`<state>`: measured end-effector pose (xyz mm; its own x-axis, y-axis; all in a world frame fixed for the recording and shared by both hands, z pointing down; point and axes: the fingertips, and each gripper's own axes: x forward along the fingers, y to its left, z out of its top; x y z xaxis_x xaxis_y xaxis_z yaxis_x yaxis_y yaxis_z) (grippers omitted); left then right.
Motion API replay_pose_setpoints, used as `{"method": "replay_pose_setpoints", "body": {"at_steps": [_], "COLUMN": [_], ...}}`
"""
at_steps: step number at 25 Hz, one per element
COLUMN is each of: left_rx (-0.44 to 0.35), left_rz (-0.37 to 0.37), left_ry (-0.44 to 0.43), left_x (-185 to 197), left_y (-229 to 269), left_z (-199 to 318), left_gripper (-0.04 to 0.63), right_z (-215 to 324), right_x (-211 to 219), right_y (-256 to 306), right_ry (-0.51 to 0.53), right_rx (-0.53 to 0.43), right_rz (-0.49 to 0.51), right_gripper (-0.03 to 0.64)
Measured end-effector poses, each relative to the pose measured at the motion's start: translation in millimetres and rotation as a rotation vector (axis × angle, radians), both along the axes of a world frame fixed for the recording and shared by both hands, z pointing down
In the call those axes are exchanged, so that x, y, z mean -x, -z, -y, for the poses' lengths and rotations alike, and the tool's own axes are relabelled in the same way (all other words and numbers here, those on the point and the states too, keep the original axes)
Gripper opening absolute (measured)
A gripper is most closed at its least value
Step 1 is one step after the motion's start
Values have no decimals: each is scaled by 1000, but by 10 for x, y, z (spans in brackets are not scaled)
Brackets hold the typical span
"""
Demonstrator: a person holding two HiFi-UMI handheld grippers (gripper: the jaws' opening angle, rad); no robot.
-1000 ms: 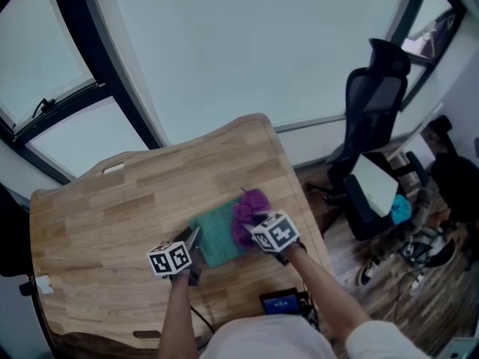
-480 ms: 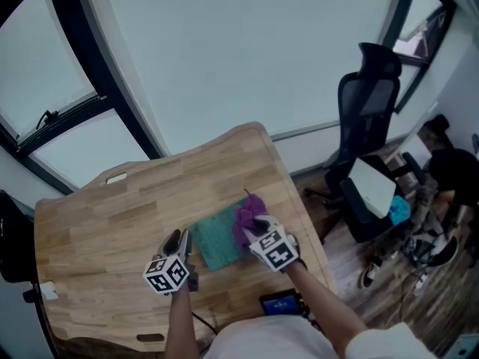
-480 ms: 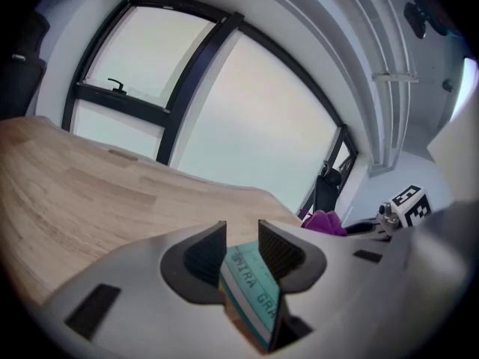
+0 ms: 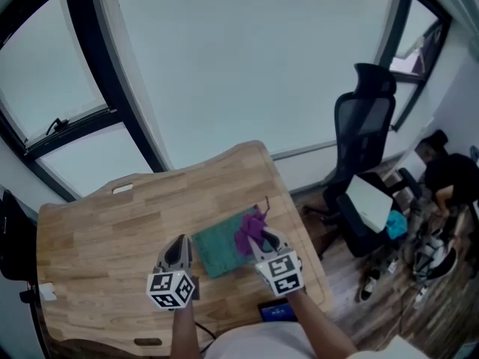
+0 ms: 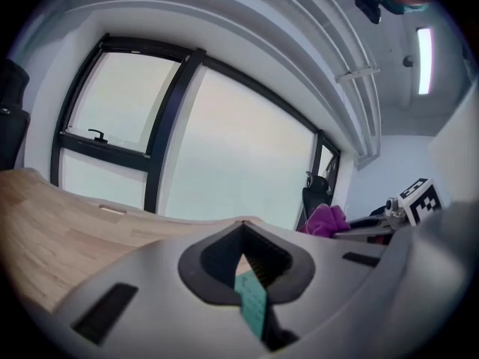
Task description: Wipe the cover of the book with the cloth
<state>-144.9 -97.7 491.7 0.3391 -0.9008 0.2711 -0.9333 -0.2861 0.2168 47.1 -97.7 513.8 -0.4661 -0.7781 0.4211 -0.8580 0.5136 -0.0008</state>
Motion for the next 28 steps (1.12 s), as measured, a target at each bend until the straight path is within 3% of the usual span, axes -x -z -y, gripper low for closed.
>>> {"method": "replay_pose_setpoints", "body": {"at_steps": [7, 12, 18, 28], "left_rx": [-60, -70, -121, -120], "left_rz": [17, 20, 53, 43], "left_ry": [-13, -19, -9, -20], "left_x": [-67, -89, -66, -123], "left_y": [201, 230, 380, 389], "left_z": [-49, -87, -99, -121], "left_gripper": [2, 2, 2, 2], "right_z": [-145, -121, -162, -226], "right_x": [-75, -57, -58, -88], "right_y": [245, 327, 380, 383], "right_ry": [-29, -46, -40, -36], "right_rx": [-34, -92, -85, -84], "right_rz": [-16, 32, 18, 21], "right_gripper": [80, 80, 80, 80]}}
